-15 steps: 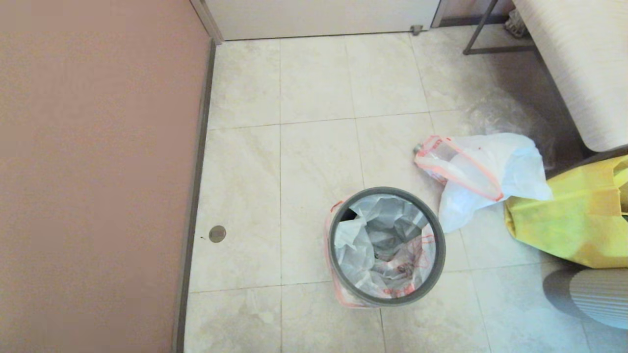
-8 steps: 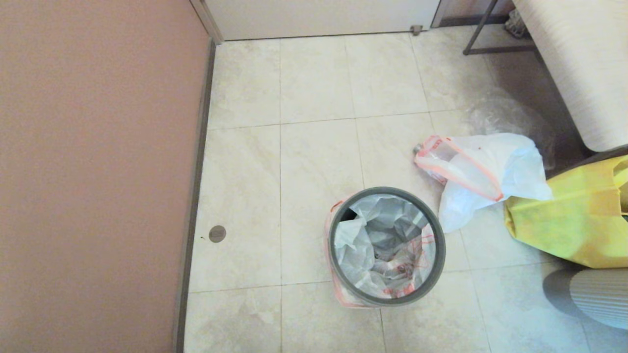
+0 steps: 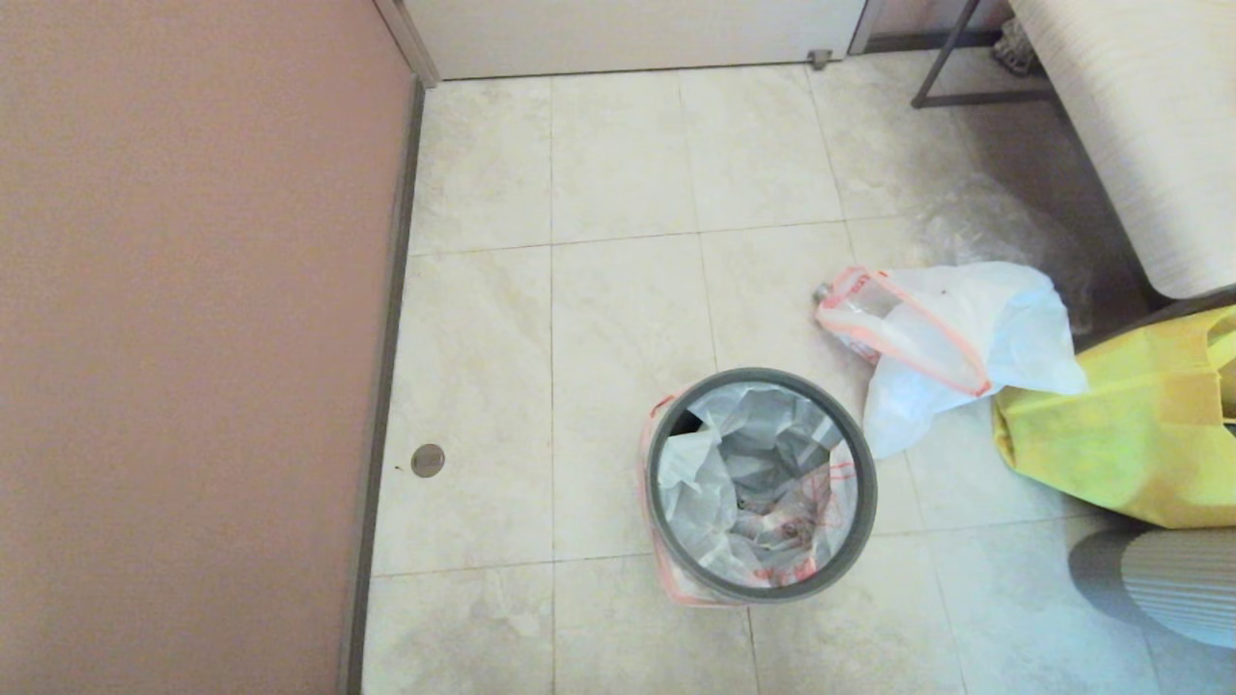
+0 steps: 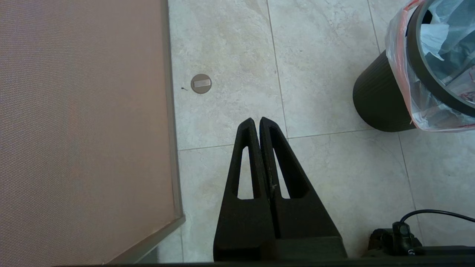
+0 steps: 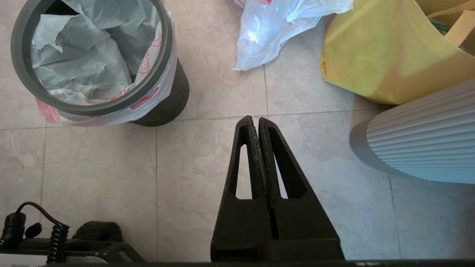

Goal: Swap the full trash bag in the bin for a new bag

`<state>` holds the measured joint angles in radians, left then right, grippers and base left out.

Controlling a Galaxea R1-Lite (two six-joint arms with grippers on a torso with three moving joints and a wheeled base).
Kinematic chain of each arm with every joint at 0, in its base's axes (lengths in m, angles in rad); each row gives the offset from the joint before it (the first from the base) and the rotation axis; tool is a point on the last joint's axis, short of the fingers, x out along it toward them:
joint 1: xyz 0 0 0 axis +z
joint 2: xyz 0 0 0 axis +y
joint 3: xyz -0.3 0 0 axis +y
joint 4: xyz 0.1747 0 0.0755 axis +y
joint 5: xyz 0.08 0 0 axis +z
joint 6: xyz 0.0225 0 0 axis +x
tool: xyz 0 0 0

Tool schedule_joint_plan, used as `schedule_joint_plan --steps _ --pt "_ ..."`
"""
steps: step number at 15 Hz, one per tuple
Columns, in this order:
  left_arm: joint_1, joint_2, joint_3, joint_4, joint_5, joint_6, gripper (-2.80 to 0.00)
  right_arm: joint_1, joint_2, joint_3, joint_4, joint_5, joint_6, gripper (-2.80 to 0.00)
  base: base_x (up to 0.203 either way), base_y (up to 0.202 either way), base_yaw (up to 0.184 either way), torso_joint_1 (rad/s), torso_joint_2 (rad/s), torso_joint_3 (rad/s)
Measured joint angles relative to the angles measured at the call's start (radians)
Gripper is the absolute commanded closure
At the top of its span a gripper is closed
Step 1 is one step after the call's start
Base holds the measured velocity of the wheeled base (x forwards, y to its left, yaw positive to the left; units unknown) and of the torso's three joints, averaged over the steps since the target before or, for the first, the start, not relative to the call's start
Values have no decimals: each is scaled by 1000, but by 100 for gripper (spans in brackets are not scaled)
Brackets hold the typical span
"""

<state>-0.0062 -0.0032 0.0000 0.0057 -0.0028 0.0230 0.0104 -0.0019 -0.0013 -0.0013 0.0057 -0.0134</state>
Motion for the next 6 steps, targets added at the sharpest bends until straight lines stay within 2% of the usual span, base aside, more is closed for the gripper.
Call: schedule_joint_plan --steps 6 --pt "0 0 0 0 0 0 0 0 0 0 0 0 4 0 0 0 0 0 0 0"
